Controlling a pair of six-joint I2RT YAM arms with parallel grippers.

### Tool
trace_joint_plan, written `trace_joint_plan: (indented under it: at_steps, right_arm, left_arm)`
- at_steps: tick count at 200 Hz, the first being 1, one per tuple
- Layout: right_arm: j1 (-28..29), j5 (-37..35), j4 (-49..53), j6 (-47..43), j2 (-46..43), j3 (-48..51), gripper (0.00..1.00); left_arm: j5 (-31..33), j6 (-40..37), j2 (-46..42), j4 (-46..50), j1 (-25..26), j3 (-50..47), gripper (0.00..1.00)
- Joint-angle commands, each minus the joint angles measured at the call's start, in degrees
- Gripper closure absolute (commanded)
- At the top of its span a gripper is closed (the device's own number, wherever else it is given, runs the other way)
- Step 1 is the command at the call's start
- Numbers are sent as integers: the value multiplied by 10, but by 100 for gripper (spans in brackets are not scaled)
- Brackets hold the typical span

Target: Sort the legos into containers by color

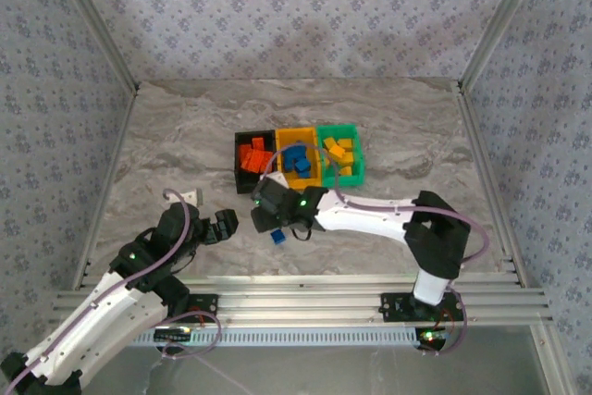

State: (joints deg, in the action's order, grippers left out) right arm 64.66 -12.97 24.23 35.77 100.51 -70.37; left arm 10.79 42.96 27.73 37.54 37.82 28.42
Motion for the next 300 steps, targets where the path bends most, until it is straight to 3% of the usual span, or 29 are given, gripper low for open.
trace_joint_plan:
  at_steps: [1, 48, 128, 184, 216, 259, 300]
  right_arm:
    - [14, 15, 22, 17, 35, 7, 19]
    - [31, 2, 27, 30, 88, 1, 29]
    - [39, -23, 32, 39, 70, 15, 62]
    - [14, -55, 21, 24, -44, 53, 67]
    - [-52, -42, 18, -2, -72, 25, 67]
    - [-141, -45, 16, -35, 0, -73, 66]
    - [-181, -82, 47, -47, 104, -180, 63]
  left_arm:
    - [20, -4, -9, 10, -6, 6, 0]
    - [17, -1, -11, 10, -12, 4, 0]
    - [12, 11, -15, 4, -16, -12, 0]
    - [4, 7, -13, -5, -19, -11, 0]
    - [4, 10, -12, -9, -20, -13, 0]
    - [-1, 13, -12, -14, -21, -12, 0]
    - [-2, 13, -11, -10, -22, -9, 0]
